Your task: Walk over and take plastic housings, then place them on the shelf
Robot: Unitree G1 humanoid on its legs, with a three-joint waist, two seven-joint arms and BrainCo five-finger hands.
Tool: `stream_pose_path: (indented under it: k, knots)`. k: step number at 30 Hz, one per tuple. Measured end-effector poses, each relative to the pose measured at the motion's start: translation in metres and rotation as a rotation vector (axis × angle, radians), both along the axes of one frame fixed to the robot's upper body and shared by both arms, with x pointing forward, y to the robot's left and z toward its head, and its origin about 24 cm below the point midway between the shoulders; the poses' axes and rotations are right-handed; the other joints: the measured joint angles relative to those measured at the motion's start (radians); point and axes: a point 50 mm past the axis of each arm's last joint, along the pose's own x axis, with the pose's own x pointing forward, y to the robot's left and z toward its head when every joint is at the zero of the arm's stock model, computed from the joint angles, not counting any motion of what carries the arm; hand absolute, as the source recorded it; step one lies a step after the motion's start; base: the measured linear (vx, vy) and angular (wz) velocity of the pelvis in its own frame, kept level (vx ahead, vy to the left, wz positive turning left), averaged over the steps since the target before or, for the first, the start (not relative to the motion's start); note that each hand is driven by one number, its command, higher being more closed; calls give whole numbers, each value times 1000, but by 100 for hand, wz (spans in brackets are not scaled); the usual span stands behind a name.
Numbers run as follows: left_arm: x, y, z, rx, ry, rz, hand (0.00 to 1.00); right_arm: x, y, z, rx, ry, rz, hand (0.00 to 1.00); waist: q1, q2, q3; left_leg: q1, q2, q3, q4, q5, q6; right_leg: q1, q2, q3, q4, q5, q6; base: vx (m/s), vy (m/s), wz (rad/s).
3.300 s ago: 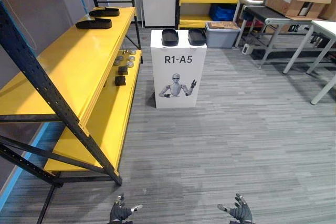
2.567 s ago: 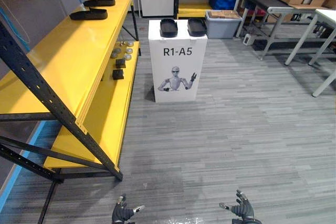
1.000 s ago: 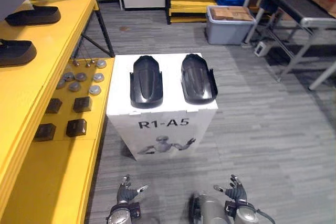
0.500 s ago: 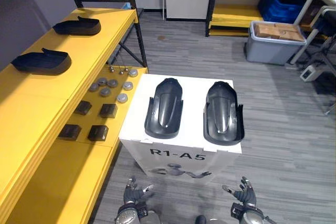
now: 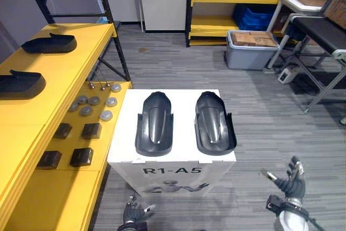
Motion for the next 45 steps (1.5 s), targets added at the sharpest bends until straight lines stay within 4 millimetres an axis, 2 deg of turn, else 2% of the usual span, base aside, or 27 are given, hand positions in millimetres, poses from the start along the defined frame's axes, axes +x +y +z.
stream_pose_path:
  k: [5,7,11,15,20,24,27,28,31,36,41,45]
  knots:
    - [-4,10,-1,26,15,-54,0,41,-5,40,-142,-129,89,0,-5,3,-2,-14,-15,-13,-11,7,11,-17,-5,5,-2,7,9,1,4,-1]
    - [-5,12,-2,31,27,-67,0,55,-4,45,-179,-136,132,0,-5,2,-2,-17,-20,-23,-12,8,12,-19,-8,2,-2,9,9,-14,18,7]
    - [-3,14,-3,35,28,-73,0,79,4,35,-190,-78,191,0,17,2,-2,-35,-26,-39,-15,14,20,-30,-12,-5,-7,18,3,-32,15,6]
    - [-4,14,-3,34,33,-72,0,99,14,20,-210,23,222,0,23,2,5,-50,-31,-76,-15,19,28,-32,-15,-16,-18,27,-4,-42,8,11]
    - [1,13,-2,35,19,-70,0,111,22,8,-262,131,175,0,22,10,38,-64,-48,-134,-31,32,38,-34,-24,-39,-27,35,1,-61,22,13]
    - [10,10,0,33,-4,-73,0,123,28,-5,-260,224,151,0,41,20,77,-70,-59,-159,-48,45,45,-42,-28,-41,-44,47,4,-41,27,3]
    - [11,10,1,31,-13,-68,0,131,33,-4,-260,233,143,0,43,21,86,-80,-61,-165,-52,46,45,-49,-29,-44,-49,48,5,-13,16,3]
    - [12,10,1,29,-15,-62,0,137,35,-1,-263,229,144,100,43,21,90,-86,-62,-166,-51,47,46,-51,-29,-44,-52,50,5,32,15,0]
    - [16,8,3,33,-28,-54,0,154,43,11,-274,223,153,100,44,21,112,-88,-62,-172,-51,48,47,-49,-28,-45,-58,52,4,0,0,0]
    - [23,3,4,36,-42,-75,0,163,39,19,-271,216,113,100,46,19,132,-97,-62,-180,-51,47,47,-51,-29,-54,-61,53,3,-5,14,5]
    - [23,3,4,39,-41,-73,0,161,31,17,-259,224,83,100,42,17,137,-96,-61,-180,-52,47,47,-49,-28,-55,-63,53,3,-1,3,1]
    - [23,4,4,39,-40,-71,0,142,28,8,-248,217,71,100,41,16,137,-84,-60,-179,-55,47,47,-40,-28,-53,-63,53,3,0,0,0]
